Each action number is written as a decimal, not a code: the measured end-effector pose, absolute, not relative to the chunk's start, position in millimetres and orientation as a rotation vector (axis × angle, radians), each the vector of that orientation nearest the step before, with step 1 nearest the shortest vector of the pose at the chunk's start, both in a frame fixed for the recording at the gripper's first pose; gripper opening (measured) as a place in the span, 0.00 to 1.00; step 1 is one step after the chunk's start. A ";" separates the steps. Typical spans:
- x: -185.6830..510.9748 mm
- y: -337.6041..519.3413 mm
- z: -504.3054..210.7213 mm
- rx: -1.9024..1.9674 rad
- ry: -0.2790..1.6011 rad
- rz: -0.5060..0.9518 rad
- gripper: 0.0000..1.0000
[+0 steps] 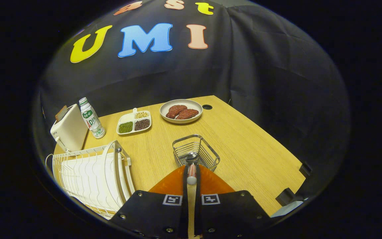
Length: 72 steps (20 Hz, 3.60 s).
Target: Take the plate from the dish rack, then take the spoon from the basket and place it into the plate.
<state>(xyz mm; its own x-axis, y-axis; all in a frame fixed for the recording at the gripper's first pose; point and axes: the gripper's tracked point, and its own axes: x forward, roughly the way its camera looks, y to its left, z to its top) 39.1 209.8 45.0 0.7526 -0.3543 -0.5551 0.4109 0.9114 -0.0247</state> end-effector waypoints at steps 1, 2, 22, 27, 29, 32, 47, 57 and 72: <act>39.5 210.2 47.7 0.096 0.582 -0.419 0.07; 39.4 211.3 51.4 0.091 0.578 -0.421 0.07; 6.2 239.5 132.5 0.012 0.465 -0.408 0.07; -13.3 269.9 157.6 -0.009 0.423 -0.353 0.07; -22.8 289.1 165.2 -0.018 0.412 -0.315 0.07; -37.7 323.7 173.4 -0.034 0.399 -0.243 0.07; -141.8 444.2 141.3 -0.107 0.481 0.069 0.07; -168.5 445.6 107.5 -0.095 0.566 0.108 0.07; -165.6 450.5 57.9 -0.085 0.653 0.127 0.07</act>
